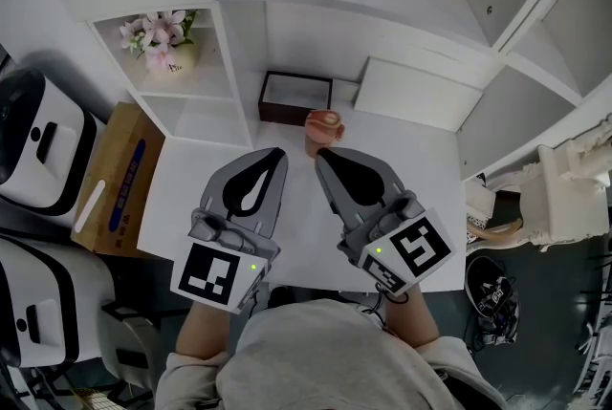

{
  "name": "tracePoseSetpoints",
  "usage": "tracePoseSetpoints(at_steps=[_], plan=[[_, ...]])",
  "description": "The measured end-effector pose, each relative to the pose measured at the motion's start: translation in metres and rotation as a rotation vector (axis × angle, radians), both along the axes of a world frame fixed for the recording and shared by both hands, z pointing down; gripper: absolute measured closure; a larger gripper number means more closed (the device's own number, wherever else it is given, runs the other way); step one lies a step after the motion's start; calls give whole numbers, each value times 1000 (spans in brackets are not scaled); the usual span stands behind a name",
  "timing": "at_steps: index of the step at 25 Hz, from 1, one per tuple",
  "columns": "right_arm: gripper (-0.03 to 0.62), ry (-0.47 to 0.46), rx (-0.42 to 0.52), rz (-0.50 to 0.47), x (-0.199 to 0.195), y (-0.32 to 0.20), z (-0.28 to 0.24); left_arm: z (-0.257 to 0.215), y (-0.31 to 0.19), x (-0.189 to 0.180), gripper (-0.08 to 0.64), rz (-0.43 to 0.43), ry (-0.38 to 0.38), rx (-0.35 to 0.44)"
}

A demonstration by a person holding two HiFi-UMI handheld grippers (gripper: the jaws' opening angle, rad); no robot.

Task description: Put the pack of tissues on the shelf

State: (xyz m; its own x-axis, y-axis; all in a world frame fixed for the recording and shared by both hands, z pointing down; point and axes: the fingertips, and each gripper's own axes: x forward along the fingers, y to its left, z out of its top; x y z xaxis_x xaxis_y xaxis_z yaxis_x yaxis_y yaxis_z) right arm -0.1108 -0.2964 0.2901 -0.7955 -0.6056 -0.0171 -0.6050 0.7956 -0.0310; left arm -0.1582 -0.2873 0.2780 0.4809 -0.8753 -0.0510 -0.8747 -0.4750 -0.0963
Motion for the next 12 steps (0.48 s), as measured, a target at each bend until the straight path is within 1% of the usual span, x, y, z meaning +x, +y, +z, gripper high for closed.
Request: tracePoseSetpoints(at_steps=[3, 6, 12], plan=[[591, -2, 3, -2, 2, 0, -1, 1, -1, 3, 560, 3, 3, -7], [591, 4, 8, -3, 5, 0, -2, 2, -1, 7, 560, 6, 14, -35], [591, 8, 15, 0, 12, -1, -3, -2, -5, 15, 560, 16, 5, -4]])
